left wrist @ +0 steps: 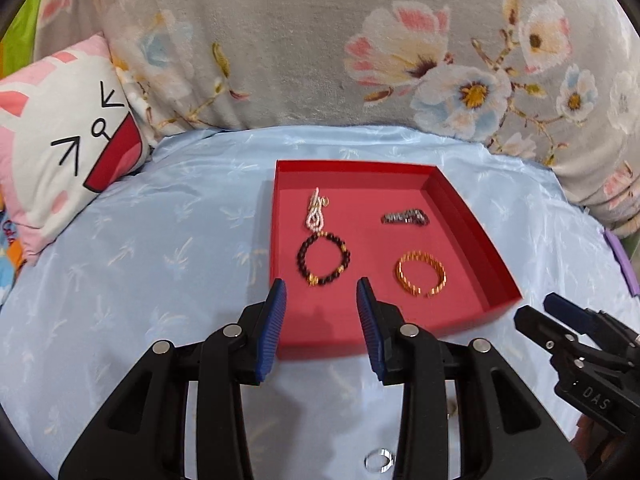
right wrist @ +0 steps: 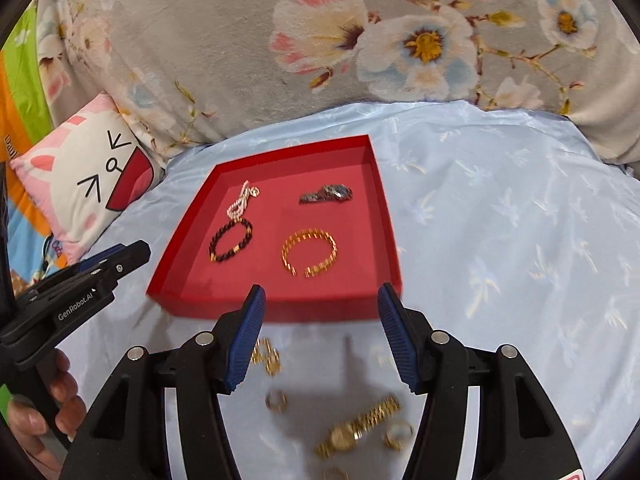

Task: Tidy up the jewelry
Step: 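Withdraw both tools from the box toward the remaining jewelry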

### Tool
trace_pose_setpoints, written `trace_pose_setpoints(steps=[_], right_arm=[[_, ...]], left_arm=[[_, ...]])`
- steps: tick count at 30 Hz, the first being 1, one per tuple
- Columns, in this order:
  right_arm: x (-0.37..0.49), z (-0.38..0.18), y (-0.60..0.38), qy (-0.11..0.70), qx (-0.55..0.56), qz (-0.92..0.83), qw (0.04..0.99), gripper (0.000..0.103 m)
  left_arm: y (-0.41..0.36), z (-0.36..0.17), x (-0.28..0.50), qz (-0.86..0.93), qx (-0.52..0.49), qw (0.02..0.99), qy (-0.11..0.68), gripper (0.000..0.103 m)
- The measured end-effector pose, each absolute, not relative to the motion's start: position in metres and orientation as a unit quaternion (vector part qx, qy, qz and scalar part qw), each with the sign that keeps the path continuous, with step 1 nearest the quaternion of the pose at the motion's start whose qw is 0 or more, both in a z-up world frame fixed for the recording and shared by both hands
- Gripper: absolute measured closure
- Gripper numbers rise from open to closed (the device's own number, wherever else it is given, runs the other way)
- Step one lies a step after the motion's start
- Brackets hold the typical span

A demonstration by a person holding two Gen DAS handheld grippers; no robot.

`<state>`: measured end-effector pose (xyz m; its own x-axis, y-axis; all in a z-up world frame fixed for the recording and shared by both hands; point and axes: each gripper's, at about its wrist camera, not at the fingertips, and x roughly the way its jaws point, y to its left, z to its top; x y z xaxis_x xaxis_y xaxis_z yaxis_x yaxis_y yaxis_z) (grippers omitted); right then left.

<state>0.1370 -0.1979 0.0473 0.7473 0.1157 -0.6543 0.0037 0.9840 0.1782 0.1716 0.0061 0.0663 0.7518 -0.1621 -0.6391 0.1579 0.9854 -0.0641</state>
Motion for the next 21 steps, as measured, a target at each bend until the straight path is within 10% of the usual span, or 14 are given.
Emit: trace_pose_setpoints(steps=[21], right_arm=[[0.039, -0.001, -0.215, 0.404, 0.097, 0.008, 0.91, 0.045]], left_arm=[[-0.004, 0.02, 0.087, -0.054, 0.034, 0.925, 0.375, 0.057]])
